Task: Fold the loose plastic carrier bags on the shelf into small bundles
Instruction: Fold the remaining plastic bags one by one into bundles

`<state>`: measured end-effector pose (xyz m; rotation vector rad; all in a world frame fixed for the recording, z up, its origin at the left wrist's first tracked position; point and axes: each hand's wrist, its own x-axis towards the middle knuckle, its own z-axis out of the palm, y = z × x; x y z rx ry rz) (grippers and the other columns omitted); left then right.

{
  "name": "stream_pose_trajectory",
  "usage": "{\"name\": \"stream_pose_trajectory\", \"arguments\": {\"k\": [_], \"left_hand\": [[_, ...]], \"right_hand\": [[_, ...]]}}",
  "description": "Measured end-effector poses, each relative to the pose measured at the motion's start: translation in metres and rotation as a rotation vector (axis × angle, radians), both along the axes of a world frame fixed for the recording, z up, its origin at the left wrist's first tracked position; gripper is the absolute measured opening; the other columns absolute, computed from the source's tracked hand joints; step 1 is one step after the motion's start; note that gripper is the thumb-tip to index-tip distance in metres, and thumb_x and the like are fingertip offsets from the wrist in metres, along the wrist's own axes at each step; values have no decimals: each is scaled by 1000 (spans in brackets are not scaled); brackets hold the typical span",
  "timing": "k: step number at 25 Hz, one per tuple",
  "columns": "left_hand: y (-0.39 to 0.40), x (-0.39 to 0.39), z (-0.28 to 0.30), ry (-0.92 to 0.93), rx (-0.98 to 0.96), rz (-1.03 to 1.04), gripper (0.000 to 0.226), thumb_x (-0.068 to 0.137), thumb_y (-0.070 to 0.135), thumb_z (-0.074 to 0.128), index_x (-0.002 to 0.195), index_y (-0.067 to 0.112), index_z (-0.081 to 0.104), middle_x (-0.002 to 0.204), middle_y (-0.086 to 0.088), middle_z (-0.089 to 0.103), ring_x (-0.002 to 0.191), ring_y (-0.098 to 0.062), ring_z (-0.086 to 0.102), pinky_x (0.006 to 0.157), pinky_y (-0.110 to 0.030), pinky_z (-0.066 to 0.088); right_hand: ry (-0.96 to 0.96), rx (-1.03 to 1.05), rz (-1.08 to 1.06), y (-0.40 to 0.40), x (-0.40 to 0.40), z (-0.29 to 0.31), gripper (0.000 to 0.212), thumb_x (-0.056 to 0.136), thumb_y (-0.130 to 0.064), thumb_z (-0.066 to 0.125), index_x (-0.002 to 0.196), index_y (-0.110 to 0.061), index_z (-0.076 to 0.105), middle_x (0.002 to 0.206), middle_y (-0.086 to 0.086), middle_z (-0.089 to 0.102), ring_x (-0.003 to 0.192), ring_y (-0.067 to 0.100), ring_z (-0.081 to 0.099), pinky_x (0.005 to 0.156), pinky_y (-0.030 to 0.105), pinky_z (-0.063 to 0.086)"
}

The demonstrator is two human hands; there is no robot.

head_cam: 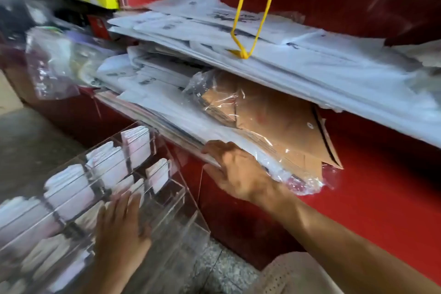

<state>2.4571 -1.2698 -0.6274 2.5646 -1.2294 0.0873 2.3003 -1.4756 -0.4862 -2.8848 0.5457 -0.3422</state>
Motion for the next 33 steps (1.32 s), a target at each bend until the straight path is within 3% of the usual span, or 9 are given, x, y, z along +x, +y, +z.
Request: {"name": "stream_pose_trajectory", "arguments": {"k": [3,5,10,14,17,19,23,27,33], "left_hand": [[-44,-48,43,-3,-212,-189,70,74,39,54,134,3,54,135,-20,54,118,-44,51,100,-59,41],[-75,-91,90,1,-401,-302,65,78,41,45,130,3,58,133,-17,56,116,-40,53,101,-50,39],[-144,-194,199,-20,-708,-642,52,84,36,51,127,10,60,134,-6,55,123,-25,51,108,-36,36],[-196,-266,263,-97,-704,-803,54,85,43,46,127,12,60,133,-3,56,122,-21,48,105,-29,32],[-228,-296,281,-112,-531,-847,58,87,45,48,138,17,51,140,1,49,125,-21,46,104,-34,34],[-242,-308,280,-133,-467,-865,64,85,51,42,139,17,50,138,2,51,124,-21,49,104,-34,35],[-251,-312,272,-138,-576,-883,58,83,48,46,128,13,59,125,-1,61,113,-24,56,99,-33,36],[-230,-322,263,26,-841,-915,42,85,39,48,113,12,65,113,4,63,104,-16,53,90,-23,37],[-198,-349,248,485,-804,-1003,40,78,14,65,116,25,61,110,17,62,102,-3,58,86,-19,47]], "right_hand": [[-237,-70,-174,-6,-99,50,31,97,-36,50,124,-23,59,132,-6,57,116,19,56,92,27,42],[-376,-130,-259,-4,-159,85,25,96,-35,51,116,-24,62,125,-11,60,111,17,58,94,35,46],[-748,-253,-490,-9,-276,149,16,90,-26,55,102,-21,65,105,-11,65,86,13,62,69,27,50],[-442,-437,-864,-56,-346,165,60,79,-54,61,130,-25,50,136,-2,49,114,33,51,92,45,45],[-220,-389,-1038,-82,-370,162,81,77,-47,70,146,-31,30,148,-1,36,121,35,44,97,49,42],[-256,-366,-1103,-94,-380,165,64,81,-33,67,140,-29,42,136,5,53,116,34,51,94,44,43],[-485,-318,-1136,-99,-393,177,22,81,-11,60,98,-19,72,94,12,71,96,35,60,82,37,39],[-535,-383,-942,-51,-411,161,24,64,-5,60,82,-19,68,72,1,66,75,32,61,78,42,43],[-262,-338,-743,4,-429,118,28,57,-6,67,79,-24,69,68,-2,67,65,23,60,65,29,35]]}}
